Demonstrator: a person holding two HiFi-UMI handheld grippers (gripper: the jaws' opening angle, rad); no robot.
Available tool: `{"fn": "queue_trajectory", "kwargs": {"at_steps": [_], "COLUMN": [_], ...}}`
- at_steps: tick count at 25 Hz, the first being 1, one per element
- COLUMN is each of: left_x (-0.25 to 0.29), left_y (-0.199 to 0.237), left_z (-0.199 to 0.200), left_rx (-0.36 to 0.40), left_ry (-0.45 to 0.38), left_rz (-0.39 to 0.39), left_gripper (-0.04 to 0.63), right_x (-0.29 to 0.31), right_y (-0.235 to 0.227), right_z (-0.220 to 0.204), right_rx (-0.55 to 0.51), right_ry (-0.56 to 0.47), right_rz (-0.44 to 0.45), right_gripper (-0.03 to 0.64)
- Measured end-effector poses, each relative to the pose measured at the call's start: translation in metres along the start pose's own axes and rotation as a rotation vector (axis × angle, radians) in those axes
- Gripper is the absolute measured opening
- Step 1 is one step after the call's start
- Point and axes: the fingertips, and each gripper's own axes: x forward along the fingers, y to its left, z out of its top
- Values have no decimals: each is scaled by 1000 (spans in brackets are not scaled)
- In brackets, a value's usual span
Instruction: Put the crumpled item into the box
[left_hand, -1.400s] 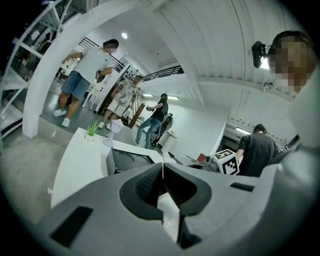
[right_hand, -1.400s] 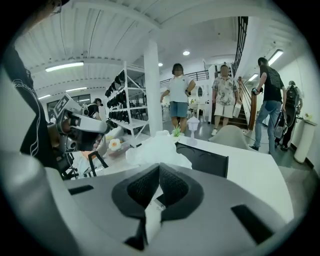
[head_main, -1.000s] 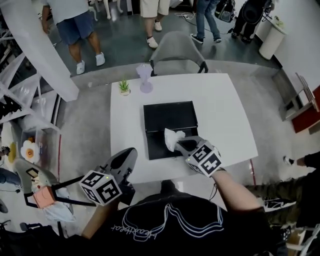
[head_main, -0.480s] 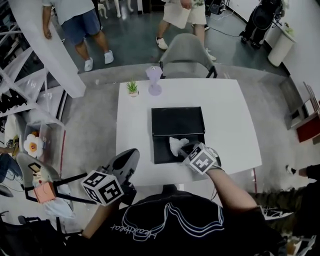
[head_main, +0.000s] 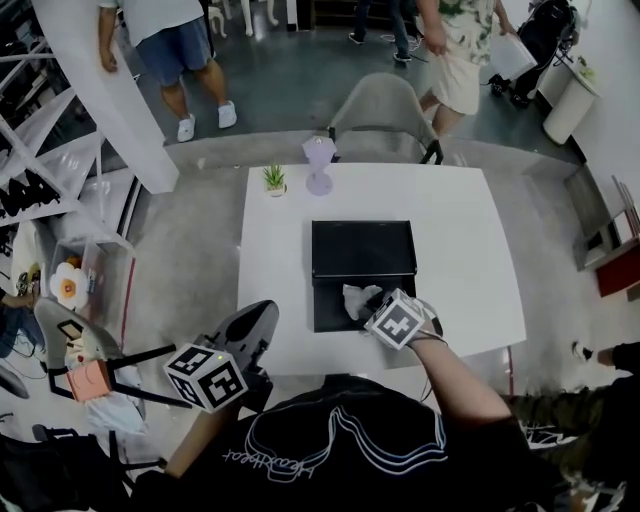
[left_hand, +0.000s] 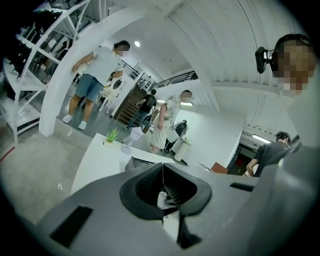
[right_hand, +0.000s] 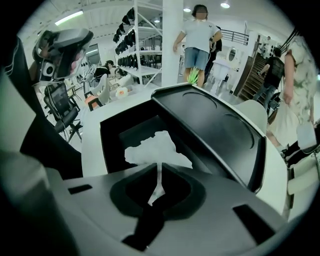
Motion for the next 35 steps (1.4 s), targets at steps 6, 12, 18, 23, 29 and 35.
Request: {"fn": "queue_trajectory", "kwargs": {"at_steps": [6,12,18,23,29,35], "left_x": [-3,-3,3,-1,-6,-18], "left_y": [2,-4,-24,-53,-89,-111], "left_z": [-1,-4,-6,-6,-10,-13], "left_rx": [1,1,7,45,119,149], "left_ry": [-6,4,12,22,38,42], "left_rz": [5,-10,-58,-118,-210,-264], "left_gripper": [8,8,8,8,8,8], "right_x": [-6,-36,-101,-169,-222,-253], "right_y": [-3,-5,4,35,62,75], "right_z": [4,12,39,58,60,58], "right_rx": [55,169,254,252,329,345], "right_ry": [-40,-171,-493,-749,-966,-1104], "right_rz": [-1,8,9,32,88,85], "right_gripper": [138,223,203,96,3,3]}}
